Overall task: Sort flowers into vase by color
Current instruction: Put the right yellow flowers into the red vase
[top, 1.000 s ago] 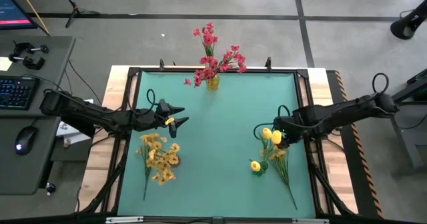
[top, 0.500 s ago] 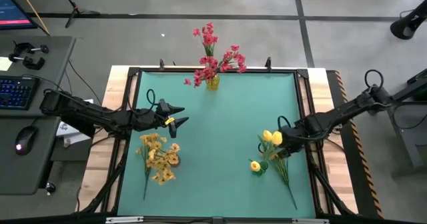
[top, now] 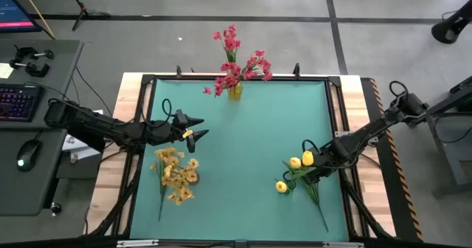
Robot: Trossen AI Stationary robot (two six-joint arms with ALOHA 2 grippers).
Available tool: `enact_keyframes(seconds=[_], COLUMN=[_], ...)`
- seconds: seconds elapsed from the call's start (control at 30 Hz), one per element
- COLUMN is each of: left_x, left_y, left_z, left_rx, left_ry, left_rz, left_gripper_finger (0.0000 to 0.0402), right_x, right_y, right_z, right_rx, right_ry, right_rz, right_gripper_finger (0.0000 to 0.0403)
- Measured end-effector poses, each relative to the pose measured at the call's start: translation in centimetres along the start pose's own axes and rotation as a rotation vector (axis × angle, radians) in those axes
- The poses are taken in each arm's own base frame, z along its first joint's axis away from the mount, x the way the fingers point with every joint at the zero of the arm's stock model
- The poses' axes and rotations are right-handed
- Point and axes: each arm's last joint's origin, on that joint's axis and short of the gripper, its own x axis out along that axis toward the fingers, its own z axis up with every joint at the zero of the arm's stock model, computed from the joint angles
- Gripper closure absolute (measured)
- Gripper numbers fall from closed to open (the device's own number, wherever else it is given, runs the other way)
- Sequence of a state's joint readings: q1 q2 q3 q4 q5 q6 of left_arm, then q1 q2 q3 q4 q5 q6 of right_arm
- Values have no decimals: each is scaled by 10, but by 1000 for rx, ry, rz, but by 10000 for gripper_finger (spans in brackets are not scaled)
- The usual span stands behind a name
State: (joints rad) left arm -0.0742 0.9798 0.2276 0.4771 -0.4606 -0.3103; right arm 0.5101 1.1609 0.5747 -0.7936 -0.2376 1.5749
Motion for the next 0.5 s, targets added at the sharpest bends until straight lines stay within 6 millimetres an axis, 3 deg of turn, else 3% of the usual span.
enact_keyframes(seconds=[0.5], left_x=[0], left_y=[0], left_z=[0], left_rx=[0], left_ry=[0], left_rz=[0], left_gripper_finger=[163], right_x=[20], right_y=[5], right_z=[6], right_rx=[24], right_ry=[-28], right_rz=[-104], right_gripper_finger=[181])
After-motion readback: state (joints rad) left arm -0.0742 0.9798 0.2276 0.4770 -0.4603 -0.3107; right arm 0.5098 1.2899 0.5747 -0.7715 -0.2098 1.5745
